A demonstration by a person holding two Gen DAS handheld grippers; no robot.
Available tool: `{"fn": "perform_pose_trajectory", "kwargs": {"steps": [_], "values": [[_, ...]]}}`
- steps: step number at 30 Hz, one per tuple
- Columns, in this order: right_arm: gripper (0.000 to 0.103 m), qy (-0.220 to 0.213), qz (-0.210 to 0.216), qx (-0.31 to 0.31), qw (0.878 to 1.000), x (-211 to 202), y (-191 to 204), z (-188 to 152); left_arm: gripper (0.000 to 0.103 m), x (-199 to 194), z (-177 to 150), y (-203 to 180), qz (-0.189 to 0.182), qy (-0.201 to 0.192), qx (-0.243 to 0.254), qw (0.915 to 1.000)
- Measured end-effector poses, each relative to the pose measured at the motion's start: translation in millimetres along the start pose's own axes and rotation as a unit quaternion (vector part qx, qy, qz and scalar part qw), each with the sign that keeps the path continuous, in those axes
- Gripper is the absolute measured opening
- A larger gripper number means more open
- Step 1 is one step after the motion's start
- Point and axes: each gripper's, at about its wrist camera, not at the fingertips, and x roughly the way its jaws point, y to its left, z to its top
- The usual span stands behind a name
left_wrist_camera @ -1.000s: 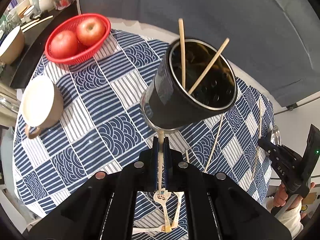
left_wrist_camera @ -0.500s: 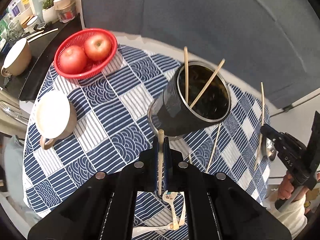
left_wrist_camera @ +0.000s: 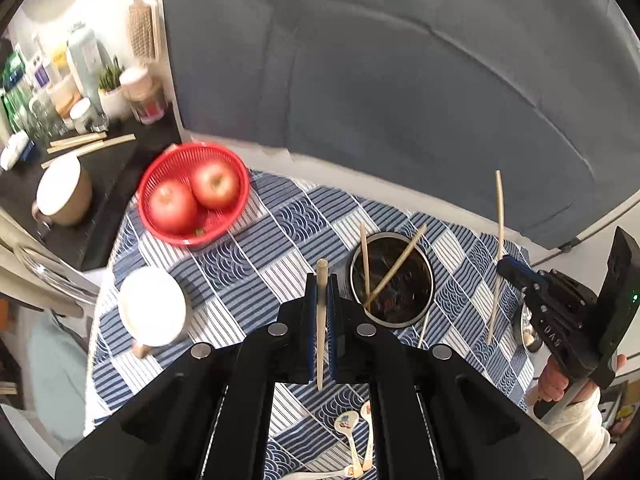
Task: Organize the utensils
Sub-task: 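Carry both held chopsticks up and lower them into the black cup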
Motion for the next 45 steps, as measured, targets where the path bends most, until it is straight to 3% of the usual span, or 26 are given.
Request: {"fn": "perform_pose_trajectory", "kwargs": {"steps": [10,18,28,35,45], "values": [[0.005,-0.012,0.006,-0.012,1.000,24.2,16.9,27.3,0.005,-20.2,35.0,-23.5,0.021,-0.018,0.038,0.9989],[0.005,-0.036,0.019,0.011,0.999,48.0,28.0,30.3,0.005,-21.8,54.4,-35.1,-0.002,-0.021,0.060,0.9980],[0.005,-0.042,0.003,0.097,0.994,70.1,14.6,30.7,0.005,-20.7,80.3,-52.4,-0.045,-0.026,0.083,0.9952],[0.005,-0.050,0.011,0.138,0.989,73.4,11.5,35.5,0.005,0.0,81.6,-62.5,-0.069,-0.013,0.097,0.9928],[0.005,-0.037,-0.012,0.114,0.993,81.5,26.7,10.4,0.005,43.1,60.8,-66.6,-0.083,0.031,0.114,0.9894]]}}
